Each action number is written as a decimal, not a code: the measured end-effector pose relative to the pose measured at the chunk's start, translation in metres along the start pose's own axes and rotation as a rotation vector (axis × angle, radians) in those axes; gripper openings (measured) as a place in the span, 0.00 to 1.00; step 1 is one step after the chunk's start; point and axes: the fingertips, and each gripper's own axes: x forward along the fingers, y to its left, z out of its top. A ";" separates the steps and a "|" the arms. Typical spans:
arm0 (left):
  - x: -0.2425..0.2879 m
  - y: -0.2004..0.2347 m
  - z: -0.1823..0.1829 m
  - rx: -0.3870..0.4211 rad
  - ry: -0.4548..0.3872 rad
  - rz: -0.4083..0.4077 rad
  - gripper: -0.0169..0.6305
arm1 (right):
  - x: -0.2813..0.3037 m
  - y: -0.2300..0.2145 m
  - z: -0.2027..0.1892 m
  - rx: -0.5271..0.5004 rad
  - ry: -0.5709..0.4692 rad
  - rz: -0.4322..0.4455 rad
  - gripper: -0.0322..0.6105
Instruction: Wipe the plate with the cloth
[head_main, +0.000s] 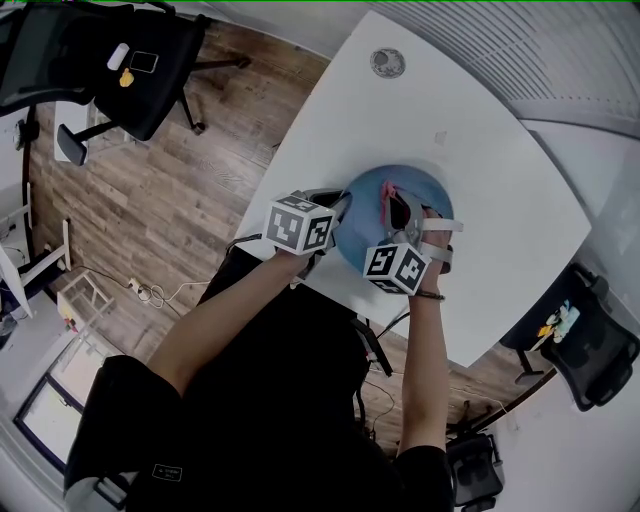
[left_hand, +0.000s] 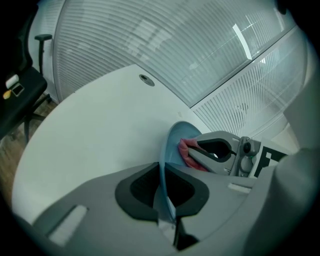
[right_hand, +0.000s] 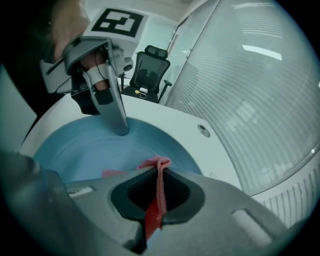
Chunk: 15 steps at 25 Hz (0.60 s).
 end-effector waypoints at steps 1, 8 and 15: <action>0.000 0.000 0.000 -0.006 -0.001 -0.001 0.05 | -0.003 0.006 0.001 -0.007 -0.005 0.012 0.07; 0.000 0.000 0.000 -0.017 -0.004 -0.001 0.05 | -0.026 0.056 0.003 -0.039 -0.048 0.128 0.07; 0.002 0.000 0.000 -0.013 -0.007 0.001 0.05 | -0.046 0.097 0.002 -0.070 -0.093 0.236 0.07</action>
